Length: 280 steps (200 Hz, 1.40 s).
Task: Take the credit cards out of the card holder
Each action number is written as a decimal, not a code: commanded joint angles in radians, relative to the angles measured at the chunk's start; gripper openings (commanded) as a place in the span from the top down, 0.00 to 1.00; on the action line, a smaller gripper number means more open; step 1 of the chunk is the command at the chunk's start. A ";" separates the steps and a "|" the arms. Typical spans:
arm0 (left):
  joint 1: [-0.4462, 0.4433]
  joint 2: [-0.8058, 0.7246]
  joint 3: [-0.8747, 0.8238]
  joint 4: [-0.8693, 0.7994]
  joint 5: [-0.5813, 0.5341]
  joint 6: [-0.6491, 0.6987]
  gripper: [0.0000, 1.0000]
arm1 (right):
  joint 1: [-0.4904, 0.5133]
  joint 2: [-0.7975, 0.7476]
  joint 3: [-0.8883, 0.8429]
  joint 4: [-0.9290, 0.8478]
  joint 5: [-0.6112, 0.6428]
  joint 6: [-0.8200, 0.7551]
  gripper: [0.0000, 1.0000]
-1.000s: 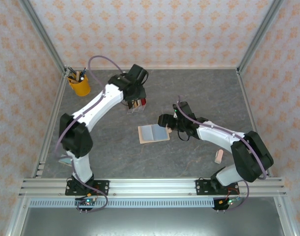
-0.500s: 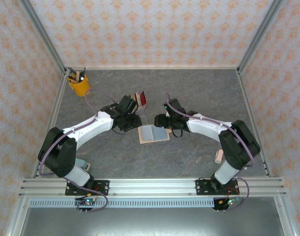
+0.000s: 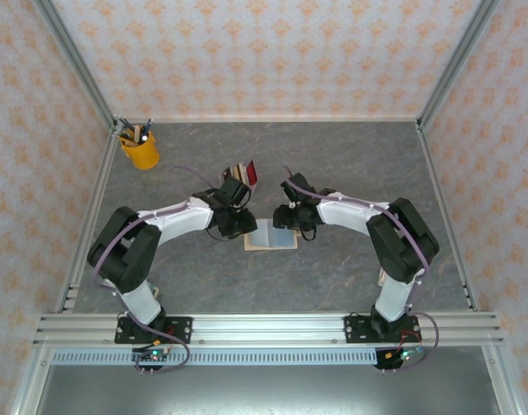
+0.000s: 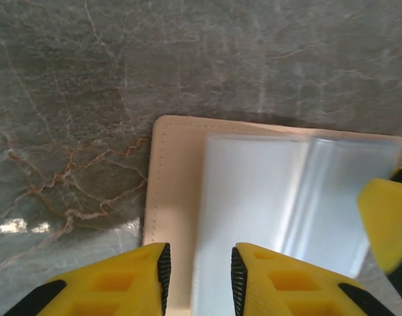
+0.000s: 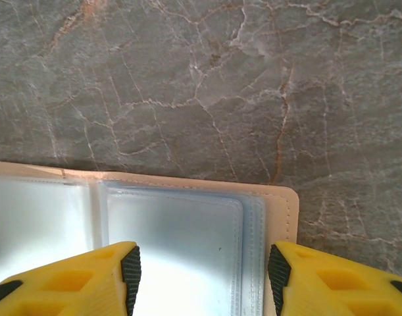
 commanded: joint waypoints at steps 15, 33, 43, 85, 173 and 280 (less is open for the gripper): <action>-0.004 0.038 0.049 0.040 0.047 -0.009 0.76 | 0.005 0.030 0.032 -0.047 0.011 -0.013 0.45; -0.004 0.053 0.055 0.056 0.062 -0.011 0.86 | 0.005 0.043 0.038 -0.050 -0.002 -0.011 0.48; -0.004 0.057 0.057 0.069 0.075 -0.015 0.92 | 0.005 0.049 0.040 -0.050 -0.009 -0.011 0.49; -0.004 0.070 0.050 0.161 0.148 -0.025 1.00 | 0.005 0.074 0.046 -0.044 -0.041 -0.006 0.57; 0.012 0.032 0.096 0.081 0.126 0.046 0.85 | 0.004 -0.024 0.029 -0.006 -0.013 0.022 0.55; 0.185 -0.364 0.148 -0.380 -0.623 0.190 0.13 | -0.070 -0.439 0.013 -0.067 0.548 -0.015 0.04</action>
